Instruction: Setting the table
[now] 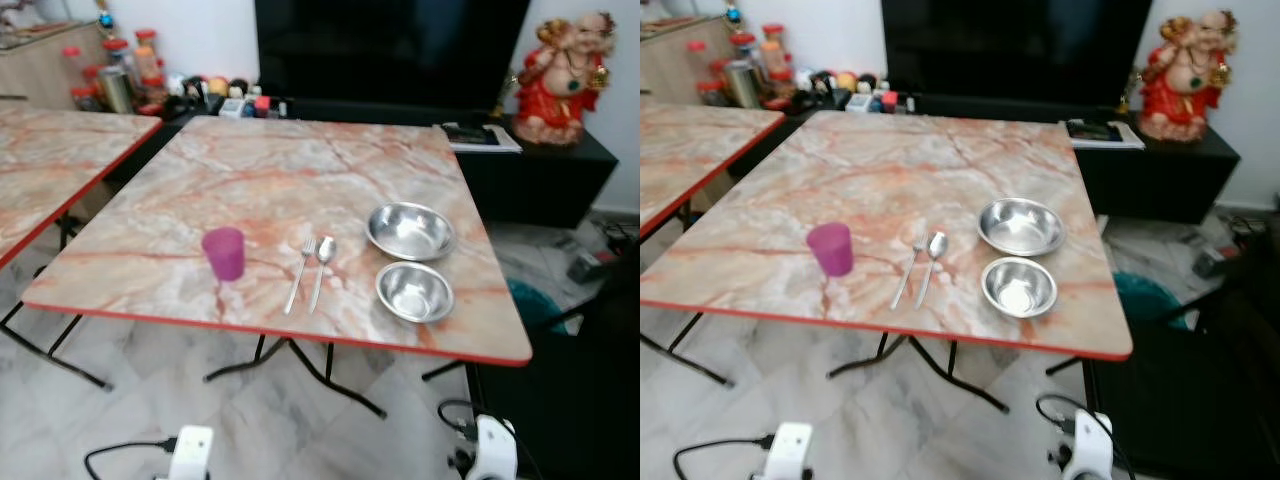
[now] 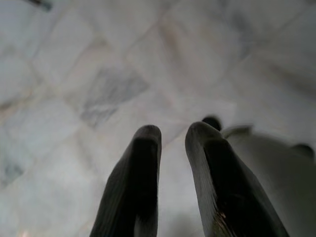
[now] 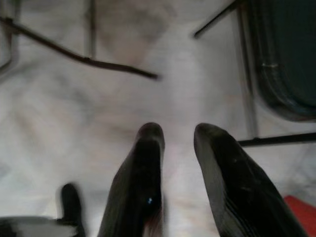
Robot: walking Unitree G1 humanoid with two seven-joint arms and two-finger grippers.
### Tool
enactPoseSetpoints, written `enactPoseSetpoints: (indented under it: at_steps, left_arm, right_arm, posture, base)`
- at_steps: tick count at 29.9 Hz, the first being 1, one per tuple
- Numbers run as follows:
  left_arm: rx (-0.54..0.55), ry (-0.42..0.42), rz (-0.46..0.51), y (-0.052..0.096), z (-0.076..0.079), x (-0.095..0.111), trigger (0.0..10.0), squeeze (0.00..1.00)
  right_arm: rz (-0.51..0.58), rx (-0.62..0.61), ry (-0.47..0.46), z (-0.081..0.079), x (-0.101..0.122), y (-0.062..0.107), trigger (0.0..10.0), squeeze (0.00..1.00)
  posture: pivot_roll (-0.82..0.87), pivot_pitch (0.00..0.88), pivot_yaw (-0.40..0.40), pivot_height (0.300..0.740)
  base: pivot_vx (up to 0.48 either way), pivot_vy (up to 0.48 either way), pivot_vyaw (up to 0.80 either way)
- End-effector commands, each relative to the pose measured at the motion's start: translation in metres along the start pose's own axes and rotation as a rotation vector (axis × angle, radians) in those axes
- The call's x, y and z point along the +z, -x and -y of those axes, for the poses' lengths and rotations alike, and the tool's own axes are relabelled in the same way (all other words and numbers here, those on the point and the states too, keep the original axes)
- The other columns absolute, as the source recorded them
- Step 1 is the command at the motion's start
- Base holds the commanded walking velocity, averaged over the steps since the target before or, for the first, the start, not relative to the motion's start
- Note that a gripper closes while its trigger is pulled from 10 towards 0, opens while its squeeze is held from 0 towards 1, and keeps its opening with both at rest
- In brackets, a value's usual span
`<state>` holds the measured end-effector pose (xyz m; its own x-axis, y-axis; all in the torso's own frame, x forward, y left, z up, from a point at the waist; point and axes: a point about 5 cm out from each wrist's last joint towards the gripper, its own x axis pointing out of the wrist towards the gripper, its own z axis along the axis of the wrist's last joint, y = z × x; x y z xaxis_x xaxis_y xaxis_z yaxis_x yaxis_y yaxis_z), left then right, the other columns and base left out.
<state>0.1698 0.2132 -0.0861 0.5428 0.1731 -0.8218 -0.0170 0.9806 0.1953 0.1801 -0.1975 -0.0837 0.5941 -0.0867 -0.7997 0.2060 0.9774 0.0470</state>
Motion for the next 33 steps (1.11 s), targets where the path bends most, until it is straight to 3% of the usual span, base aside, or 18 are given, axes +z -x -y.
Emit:
enactPoseSetpoints:
  at_steps: [1,11,33]
  left_arm:
    - [-0.02,0.014,0.018,-0.0004,0.0073,0.0045,10.0,0.0]
    - [-0.028,-0.007,0.011,0.0,0.0113,0.0024,10.0,0.0]
    - [-0.029,-0.014,0.011,-0.0005,0.0121,0.0045,10.0,0.0]
  right_arm:
    - [-0.007,-0.021,-0.001,0.0092,-0.0015,0.0012,10.0,0.0]
    - [-0.011,-0.02,0.003,0.0109,-0.0021,0.0015,10.0,0.0]
    - [-0.01,-0.031,0.0,0.0163,-0.0009,0.0018,10.0,0.0]
  posture:
    - [0.04,0.0,-0.043,0.728]
    - [0.04,0.0,-0.046,0.728]
    - [0.01,0.0,-0.044,0.728]
  base:
    - [0.0,0.0,0.0]
    - [0.0,0.0,0.0]
    - [0.0,-0.365,0.0]
